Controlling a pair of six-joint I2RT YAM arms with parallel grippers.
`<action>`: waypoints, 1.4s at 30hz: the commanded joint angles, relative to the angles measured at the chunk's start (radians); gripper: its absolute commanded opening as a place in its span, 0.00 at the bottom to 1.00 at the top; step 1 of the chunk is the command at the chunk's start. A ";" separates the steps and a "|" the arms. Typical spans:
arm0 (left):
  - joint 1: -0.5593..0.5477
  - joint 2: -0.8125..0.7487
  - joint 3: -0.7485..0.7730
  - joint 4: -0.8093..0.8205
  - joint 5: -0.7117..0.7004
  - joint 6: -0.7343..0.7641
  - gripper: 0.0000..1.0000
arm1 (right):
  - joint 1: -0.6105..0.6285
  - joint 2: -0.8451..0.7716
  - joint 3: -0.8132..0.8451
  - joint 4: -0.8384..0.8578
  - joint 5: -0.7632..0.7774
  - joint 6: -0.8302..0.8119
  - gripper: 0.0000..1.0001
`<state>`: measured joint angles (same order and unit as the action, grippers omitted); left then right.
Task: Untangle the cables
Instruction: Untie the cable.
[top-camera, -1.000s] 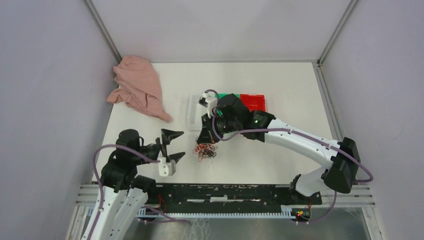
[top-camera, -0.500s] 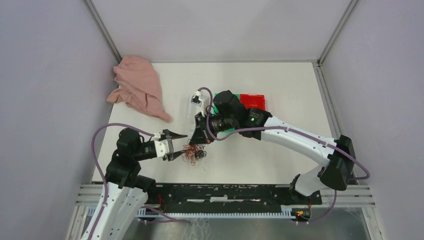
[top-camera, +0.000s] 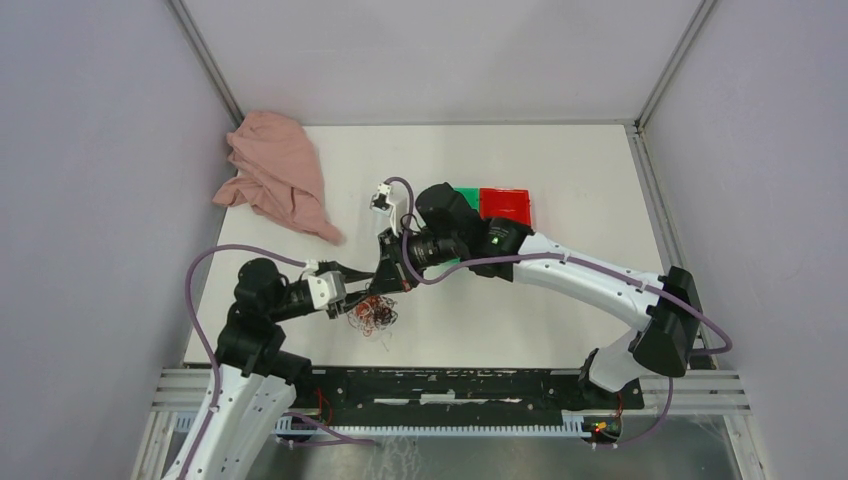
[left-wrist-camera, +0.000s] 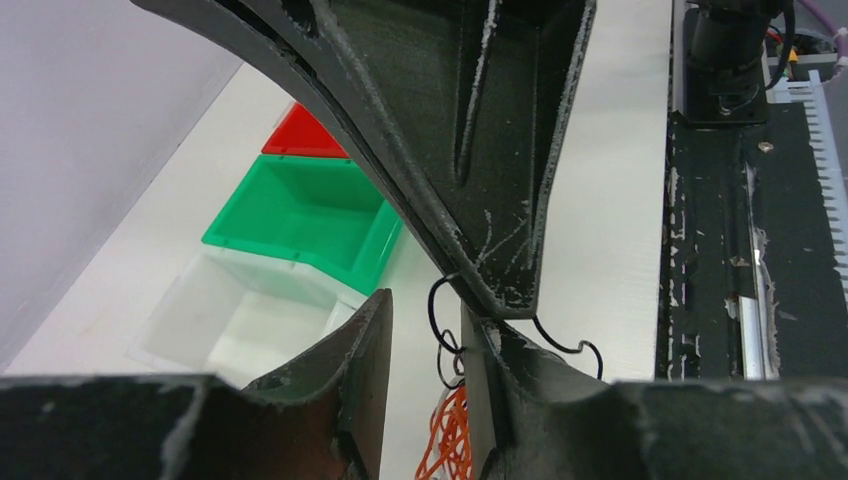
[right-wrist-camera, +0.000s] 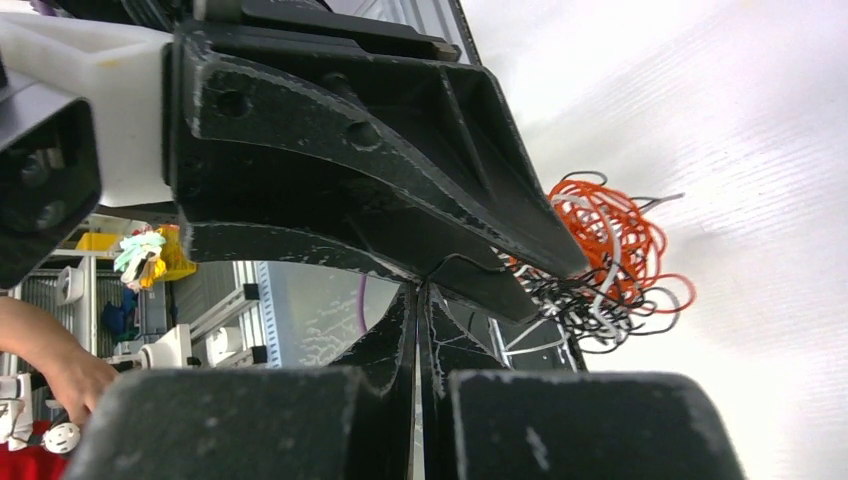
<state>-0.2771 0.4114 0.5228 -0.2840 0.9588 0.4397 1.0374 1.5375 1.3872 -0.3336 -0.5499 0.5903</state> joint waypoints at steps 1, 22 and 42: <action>0.001 -0.012 -0.003 0.057 -0.019 -0.053 0.38 | 0.015 0.001 0.060 0.087 -0.038 0.026 0.00; 0.001 -0.034 0.010 0.211 -0.066 -0.294 0.03 | 0.022 -0.068 0.004 0.075 -0.006 0.024 0.53; 0.000 0.022 0.118 0.217 0.012 -0.364 0.03 | -0.080 -0.159 -0.088 0.030 0.168 -0.057 0.83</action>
<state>-0.2768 0.4236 0.5854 -0.1207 0.9451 0.1341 0.9390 1.3468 1.2728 -0.3500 -0.3813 0.5476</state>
